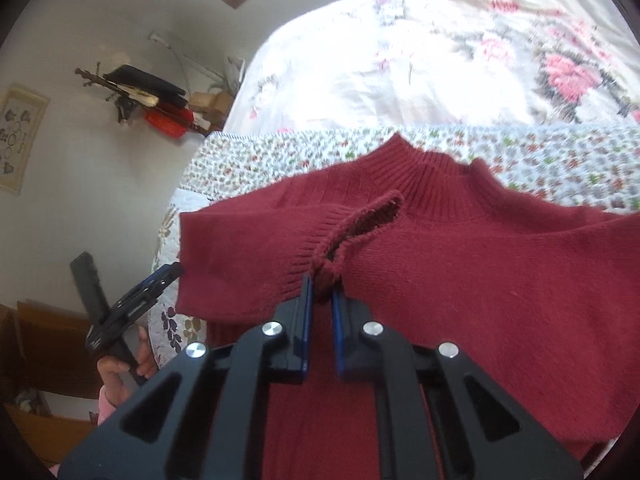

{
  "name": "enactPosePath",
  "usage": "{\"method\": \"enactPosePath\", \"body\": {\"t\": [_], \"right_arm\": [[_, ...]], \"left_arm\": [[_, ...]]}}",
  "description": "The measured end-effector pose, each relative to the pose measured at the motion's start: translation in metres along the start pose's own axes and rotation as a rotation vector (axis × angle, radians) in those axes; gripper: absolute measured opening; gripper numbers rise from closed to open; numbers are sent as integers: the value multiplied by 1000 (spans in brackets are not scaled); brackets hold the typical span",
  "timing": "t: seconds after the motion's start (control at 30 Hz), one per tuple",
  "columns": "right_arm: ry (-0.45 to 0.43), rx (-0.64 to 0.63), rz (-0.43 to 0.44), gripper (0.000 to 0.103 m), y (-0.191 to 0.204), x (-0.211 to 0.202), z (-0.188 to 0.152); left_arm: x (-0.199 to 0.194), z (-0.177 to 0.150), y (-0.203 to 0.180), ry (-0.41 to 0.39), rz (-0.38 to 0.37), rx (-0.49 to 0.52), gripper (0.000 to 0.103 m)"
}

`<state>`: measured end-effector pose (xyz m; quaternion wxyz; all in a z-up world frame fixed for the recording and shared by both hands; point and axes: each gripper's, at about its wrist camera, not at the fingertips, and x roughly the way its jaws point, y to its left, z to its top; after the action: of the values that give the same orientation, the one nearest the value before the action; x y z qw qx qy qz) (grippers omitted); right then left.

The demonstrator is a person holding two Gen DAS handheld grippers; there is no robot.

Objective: Fold small clothes

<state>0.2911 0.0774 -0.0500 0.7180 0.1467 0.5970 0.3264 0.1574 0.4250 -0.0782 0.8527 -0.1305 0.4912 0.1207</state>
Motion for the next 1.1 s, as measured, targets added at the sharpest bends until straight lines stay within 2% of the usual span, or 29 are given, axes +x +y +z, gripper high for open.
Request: {"method": "enactPosePath", "body": {"t": [0.13,0.23,0.4,0.5,0.63,0.73,0.8,0.87,0.97,1.1], "right_arm": [[-86,6,-23,8,-16,-49,-12],[-145,32,-81,8,-39,-81,-26],[-182,104,-151,8,-82,-110,-50],[-154,130,-244,8,-105,-104,-60],[-55,163,-281,12,-128,-76,-73],[-94,158,-289,16,-124,-87,-80],[-151,130,-336,16,-114,-104,-80],[-180,98,-310,16,-105,-114,-76],[-155,52,-235,16,-90,-106,-70],[-86,91,-286,16,-99,-78,-64]], "left_arm": [[-1,3,-13,-10,-5,18,67],[2,3,-26,-4,-2,46,67],[14,0,-51,17,12,98,67],[29,-4,-64,53,34,130,67],[49,-10,-73,103,86,158,69],[42,-10,-75,94,101,166,67],[24,-8,-79,60,85,169,67],[8,-7,-87,24,50,180,68],[1,-8,-103,15,-14,207,72],[20,-16,-118,55,-9,246,72]]}}
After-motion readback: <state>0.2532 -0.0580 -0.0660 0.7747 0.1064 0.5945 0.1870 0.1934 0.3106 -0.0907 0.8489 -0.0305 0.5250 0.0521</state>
